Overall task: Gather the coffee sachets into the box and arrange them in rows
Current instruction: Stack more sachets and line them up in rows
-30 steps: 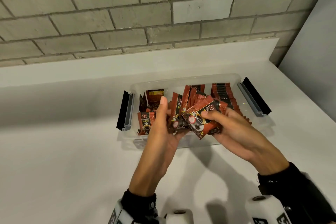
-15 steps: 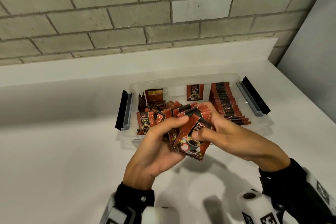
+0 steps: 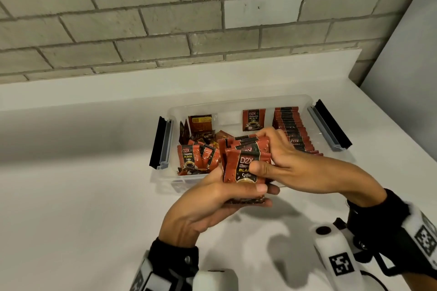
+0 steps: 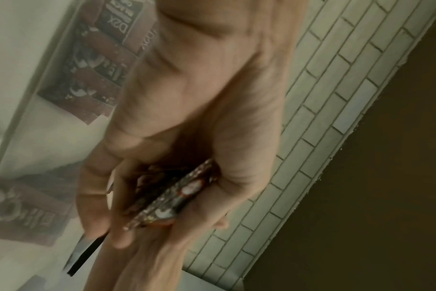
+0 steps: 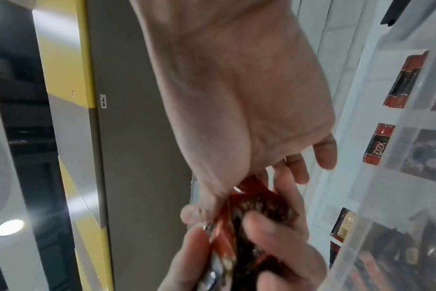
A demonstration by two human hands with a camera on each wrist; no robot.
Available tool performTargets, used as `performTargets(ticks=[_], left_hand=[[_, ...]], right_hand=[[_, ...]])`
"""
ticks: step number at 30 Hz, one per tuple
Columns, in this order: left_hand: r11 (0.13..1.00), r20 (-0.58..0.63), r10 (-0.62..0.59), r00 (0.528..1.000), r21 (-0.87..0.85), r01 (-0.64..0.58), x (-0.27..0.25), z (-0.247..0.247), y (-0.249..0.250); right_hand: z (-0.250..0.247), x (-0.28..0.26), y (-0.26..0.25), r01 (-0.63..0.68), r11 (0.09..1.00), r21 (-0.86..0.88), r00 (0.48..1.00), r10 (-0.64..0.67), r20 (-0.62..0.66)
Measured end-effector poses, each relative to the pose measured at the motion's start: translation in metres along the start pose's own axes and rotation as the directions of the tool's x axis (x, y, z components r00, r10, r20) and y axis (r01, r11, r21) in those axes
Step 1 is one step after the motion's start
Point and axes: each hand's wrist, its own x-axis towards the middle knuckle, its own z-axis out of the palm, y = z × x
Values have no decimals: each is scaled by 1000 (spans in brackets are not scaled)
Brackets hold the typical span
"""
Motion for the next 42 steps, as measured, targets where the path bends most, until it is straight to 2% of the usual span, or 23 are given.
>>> performTargets(ticks=[4,8,12,13,15,16,17,19,22,24,28,30,32,35,42], left_hand=[[998,-42,14,999,-64,-17,3,1,-3],[993,-104,21,994,-112,-32,6,0,-4],[994,-187,31,982,-99,-51,9,1,-4],[996,-216,18,976,-81,-36,11,-1,-4],[998,-247,11,969,-60,-26,13,2,-4],[998,-244,20,969,-56,-35,13,3,-7],[998,-243,30,970,-39,-41,14,6,-9],[999,-216,38,976,-12,-42,13,11,-11],[997,-175,45,984,-61,-57,11,9,-10],[994,-111,54,992,-87,-64,5,8,-7],[968,1,44,999,-246,-43,-4,-1,-4],[970,18,74,997,-234,-68,-4,-4,-4],[986,51,80,996,-148,-72,-5,-5,-3],[995,90,56,994,-83,-48,-5,-5,-3],[997,172,28,985,-82,-14,-7,-1,-4]], right_hand=[[6,-1,2,14,993,-114,999,-18,-40],[14,1,7,7,994,-113,999,-11,-36],[15,-2,-1,92,995,37,970,-82,-227],[13,-5,-6,131,991,9,954,-124,-272],[14,-10,-14,217,935,-281,919,-293,-264],[16,-10,-17,239,855,-460,908,-365,-206],[21,-8,-18,236,780,-580,915,-379,-138],[28,-3,-18,196,732,-652,945,-320,-75],[25,1,-17,172,805,-568,949,-290,-125],[21,-1,-16,227,845,-484,931,-333,-146],[22,-6,-15,343,848,-403,894,-427,-137],[23,-10,-15,374,863,-340,891,-436,-127],[24,-12,-14,407,859,-311,881,-460,-115],[27,-14,-12,438,831,-343,867,-491,-84],[23,-19,-19,411,779,-473,864,-499,-70]])
